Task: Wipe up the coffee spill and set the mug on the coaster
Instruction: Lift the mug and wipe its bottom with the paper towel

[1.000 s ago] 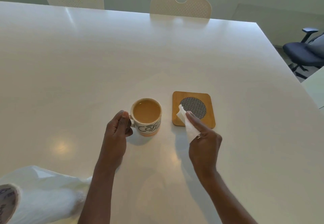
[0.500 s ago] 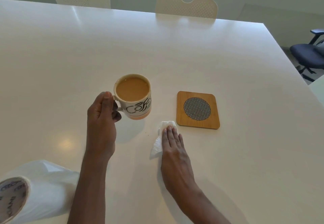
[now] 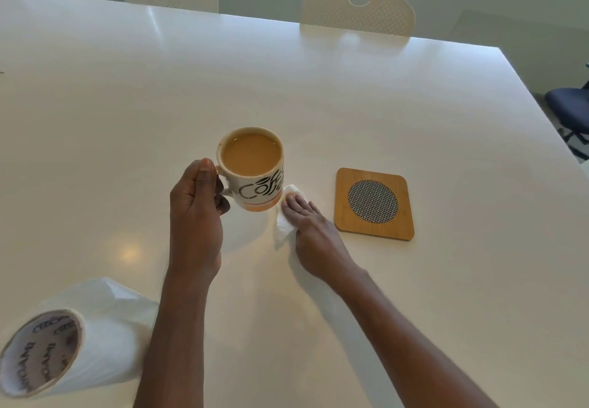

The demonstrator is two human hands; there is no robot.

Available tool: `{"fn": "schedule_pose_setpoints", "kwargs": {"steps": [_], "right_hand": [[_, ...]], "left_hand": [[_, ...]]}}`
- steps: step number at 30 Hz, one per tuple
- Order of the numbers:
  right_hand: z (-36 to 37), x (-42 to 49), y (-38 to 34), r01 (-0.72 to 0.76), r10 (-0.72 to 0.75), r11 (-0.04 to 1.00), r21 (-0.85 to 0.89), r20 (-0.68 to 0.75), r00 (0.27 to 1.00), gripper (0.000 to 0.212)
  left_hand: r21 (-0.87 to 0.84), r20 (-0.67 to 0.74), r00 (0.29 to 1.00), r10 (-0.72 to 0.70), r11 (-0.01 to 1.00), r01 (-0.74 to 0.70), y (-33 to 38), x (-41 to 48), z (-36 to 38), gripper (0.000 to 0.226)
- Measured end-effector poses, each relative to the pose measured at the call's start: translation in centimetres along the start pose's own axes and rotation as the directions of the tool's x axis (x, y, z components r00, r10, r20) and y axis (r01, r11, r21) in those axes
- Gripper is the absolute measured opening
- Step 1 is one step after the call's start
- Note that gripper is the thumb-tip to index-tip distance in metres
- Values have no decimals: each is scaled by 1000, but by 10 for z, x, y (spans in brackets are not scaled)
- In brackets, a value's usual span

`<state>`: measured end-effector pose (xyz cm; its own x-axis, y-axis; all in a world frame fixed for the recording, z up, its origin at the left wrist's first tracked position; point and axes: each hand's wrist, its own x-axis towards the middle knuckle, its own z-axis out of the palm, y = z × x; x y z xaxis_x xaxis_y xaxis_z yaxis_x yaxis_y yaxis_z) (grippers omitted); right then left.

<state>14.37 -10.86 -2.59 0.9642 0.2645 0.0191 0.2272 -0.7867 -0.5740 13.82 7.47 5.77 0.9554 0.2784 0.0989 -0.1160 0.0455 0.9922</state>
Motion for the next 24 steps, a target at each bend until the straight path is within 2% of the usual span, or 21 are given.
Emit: {"fn": "schedule_pose_setpoints", "kwargs": {"steps": [5,12,17,24], "right_hand": [[-5,6,2,136,-154,977,162,105,983,72],[-9,-1,18,192,-247,936,293,164,955,69],[-14,-11,26,281,-354,888,364,153,922,46],[-37,-31,30,202,-328,889,410,263,907,37]], "left_hand": [[13,-3,1000,-2,1000,2,1,0,-4,40],[20,-6,1000,-3,1000,3,3,-3,-4,41],[29,-5,1000,-4,1000,4,0,-8,-2,38],[5,10,1000,-6,1000,6,3,-14,1,38]]}}
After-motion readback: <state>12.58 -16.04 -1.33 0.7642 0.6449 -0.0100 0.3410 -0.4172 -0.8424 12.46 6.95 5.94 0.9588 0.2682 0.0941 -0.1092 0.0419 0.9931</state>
